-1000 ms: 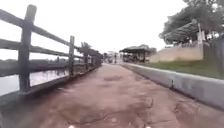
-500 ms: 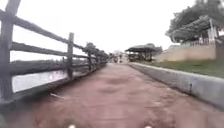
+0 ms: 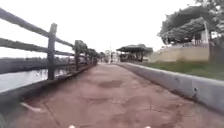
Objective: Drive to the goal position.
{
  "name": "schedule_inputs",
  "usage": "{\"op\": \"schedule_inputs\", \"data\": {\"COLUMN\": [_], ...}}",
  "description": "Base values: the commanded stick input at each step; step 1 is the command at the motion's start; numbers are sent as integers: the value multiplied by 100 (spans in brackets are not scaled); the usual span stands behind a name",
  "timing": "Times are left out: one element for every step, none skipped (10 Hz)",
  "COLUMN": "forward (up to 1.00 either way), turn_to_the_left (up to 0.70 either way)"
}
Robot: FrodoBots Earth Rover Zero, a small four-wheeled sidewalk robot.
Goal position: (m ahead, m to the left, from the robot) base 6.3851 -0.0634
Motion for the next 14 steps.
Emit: {"op": "schedule_inputs", "data": {"forward": [100,100,100,100,100,100,100,100,100,100,100,100,100,100], "turn_to_the_left": [11,11,11,11,11,11,11,11,11,11,11,11,11,11]}}
